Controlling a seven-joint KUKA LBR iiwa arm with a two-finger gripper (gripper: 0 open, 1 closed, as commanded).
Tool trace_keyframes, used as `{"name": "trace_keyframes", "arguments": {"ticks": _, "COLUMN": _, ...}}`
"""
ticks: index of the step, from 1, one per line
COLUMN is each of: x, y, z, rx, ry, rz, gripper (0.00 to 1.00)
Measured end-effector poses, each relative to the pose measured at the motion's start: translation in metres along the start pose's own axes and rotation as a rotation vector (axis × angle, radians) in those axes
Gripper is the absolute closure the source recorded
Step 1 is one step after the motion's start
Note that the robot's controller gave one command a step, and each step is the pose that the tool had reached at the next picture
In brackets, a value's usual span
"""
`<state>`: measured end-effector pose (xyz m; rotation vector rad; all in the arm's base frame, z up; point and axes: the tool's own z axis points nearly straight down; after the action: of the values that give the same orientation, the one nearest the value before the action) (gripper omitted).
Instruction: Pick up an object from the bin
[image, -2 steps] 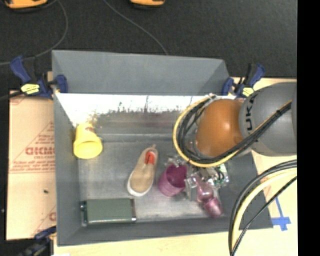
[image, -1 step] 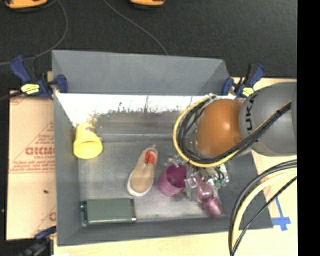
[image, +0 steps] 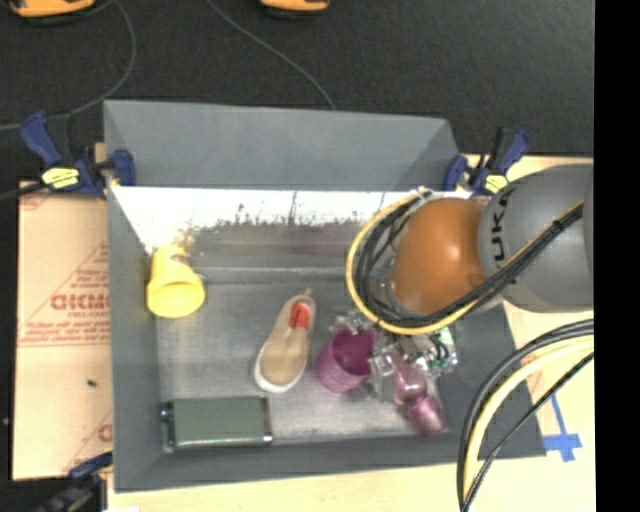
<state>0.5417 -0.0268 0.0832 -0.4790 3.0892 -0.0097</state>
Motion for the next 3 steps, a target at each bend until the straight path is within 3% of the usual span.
{"name": "trace_keyframes", "arguments": {"ticks": 3, "x": 0.0000, "y": 0.0000, "z": 0.0000, "rx": 0.000, "ry": 0.000, "rz": -0.001, "gripper": 1.00}}
